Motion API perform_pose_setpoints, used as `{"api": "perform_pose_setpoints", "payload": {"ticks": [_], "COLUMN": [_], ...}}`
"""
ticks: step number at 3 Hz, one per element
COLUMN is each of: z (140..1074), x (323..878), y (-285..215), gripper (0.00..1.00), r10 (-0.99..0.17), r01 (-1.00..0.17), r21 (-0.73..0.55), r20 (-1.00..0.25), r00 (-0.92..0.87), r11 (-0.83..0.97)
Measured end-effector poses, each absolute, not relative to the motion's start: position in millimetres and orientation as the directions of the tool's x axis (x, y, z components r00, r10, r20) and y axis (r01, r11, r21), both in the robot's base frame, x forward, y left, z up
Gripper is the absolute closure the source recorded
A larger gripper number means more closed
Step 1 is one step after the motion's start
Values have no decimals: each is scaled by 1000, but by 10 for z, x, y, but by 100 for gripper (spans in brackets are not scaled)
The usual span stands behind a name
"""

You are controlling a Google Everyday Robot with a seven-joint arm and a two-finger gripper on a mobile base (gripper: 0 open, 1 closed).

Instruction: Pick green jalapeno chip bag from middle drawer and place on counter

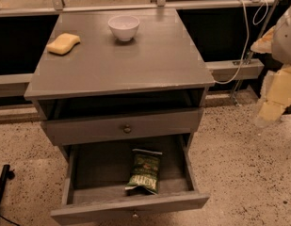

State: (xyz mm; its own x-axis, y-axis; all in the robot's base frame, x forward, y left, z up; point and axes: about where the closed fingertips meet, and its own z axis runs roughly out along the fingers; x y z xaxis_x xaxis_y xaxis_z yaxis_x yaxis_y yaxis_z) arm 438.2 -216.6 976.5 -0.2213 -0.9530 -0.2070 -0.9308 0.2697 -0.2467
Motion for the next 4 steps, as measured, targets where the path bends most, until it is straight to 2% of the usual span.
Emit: {"api": "perform_pose_setpoints", "payload": {"ticks": [1, 2, 3, 4], "z": [9717, 9257, 8235, 8094], "x": [4390, 4464, 4513, 4503], "y": [-2148, -1974, -1752, -1754], "gripper": [0, 0, 0, 0], "r10": [-950, -919, -868, -868], "r01": [-930, -925, -926, -927], "r21": [-243, -199, -41, -24], "r20": [-216, -298, -366, -360], "r00": [-225, -258, -335, -341], "r11": [275, 325, 374, 374]}}
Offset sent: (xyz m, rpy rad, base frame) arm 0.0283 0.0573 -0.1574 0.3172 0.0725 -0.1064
